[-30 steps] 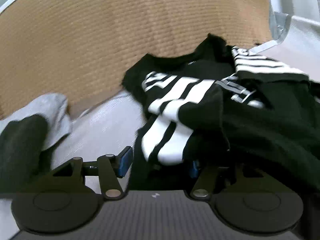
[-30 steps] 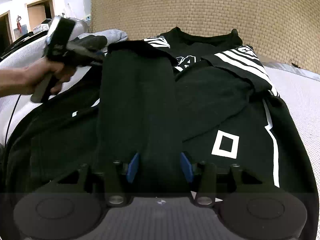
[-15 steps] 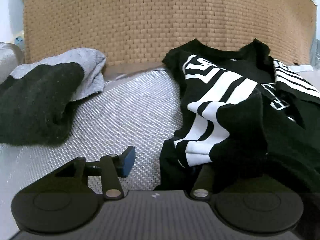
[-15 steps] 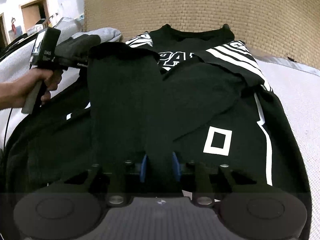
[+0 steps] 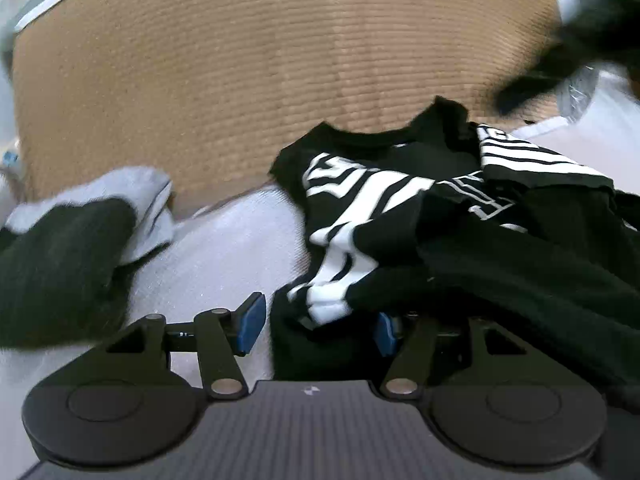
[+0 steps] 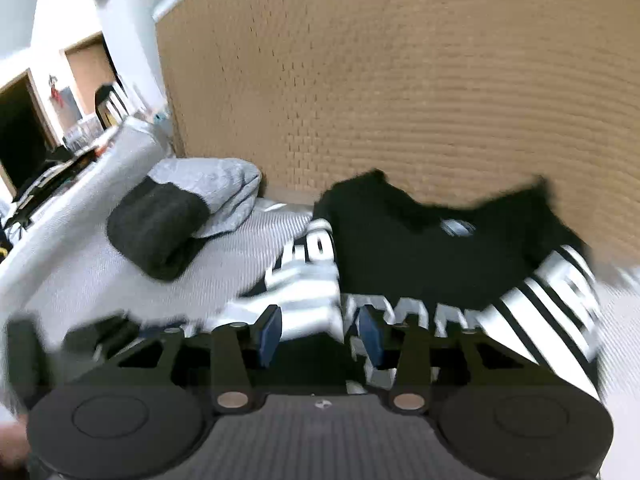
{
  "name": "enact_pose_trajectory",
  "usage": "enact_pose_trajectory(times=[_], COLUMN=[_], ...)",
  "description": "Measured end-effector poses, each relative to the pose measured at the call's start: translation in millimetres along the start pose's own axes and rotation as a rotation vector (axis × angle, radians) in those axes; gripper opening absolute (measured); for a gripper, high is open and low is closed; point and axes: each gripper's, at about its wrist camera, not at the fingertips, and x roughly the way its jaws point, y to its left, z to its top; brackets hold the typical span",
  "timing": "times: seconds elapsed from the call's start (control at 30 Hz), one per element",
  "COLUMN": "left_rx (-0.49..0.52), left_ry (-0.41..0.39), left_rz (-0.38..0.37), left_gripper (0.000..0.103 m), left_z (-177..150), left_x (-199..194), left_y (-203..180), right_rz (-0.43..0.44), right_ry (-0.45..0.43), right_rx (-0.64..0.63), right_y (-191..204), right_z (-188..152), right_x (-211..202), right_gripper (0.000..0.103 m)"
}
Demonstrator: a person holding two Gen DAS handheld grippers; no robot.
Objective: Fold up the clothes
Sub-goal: 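Move the left tool to the striped shoulder while the right tool reaches the collar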
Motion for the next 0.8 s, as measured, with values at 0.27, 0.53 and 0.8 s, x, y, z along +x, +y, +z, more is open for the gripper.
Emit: enact_pose_trajectory(times=[0.27,0.53,0.8], left_rx=[-0.033,-0.028,-0.236], left_ry=[0.003,0.007,0.059], left_rz=[-0.009,0.014,0.091], left_gripper=[0.051,0.033,0.028], left_z=[-2,-10,-22], left_x=[10,13,10], left_y=[-1,1,30], right_rz=[-0.026,0.078,0.057], right_ry=[0.115,0.161,0.083], right_rx=[0.012,0.098,0.047], right_y=[-4,-20,-10], right_z=[64,71,76], right_x=[114,161,168], right_gripper=[0.047,0.007,0.006])
